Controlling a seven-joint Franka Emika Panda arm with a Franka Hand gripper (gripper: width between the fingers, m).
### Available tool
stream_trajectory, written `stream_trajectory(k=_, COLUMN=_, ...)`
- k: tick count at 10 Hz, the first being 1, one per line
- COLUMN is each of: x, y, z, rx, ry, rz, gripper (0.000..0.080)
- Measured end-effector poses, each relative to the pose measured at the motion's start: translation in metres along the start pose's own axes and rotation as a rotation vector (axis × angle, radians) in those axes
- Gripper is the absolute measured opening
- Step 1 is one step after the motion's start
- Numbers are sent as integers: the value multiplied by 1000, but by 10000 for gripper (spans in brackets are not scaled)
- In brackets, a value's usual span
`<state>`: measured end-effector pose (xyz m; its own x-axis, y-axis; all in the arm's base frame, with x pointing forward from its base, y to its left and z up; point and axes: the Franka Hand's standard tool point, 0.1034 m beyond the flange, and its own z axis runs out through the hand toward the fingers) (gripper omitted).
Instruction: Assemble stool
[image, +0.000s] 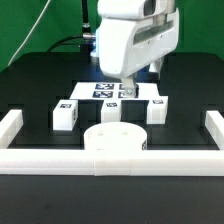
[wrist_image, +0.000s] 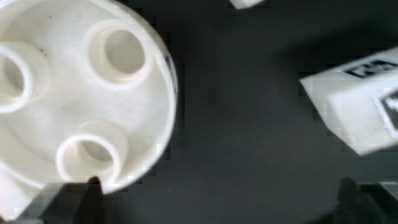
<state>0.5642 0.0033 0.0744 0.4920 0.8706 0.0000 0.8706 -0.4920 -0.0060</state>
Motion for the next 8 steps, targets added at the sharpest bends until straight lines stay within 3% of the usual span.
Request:
stream_trajectory(k=1, x=-5, y=4, z=7, rx=7, ry=-2, rz=7, gripper=650)
stream_trajectory(k=5, x=-3, y=3, z=9, rx=4, ry=2, rz=5, gripper=650)
stream_trajectory(k=6, x=-2, y=2, z=21, rx=-2, ry=11, rz=3, gripper=650)
stream_trajectory(k=8, x=-2, y=3, z=40, rx=15, ry=7, rz=5, gripper=650)
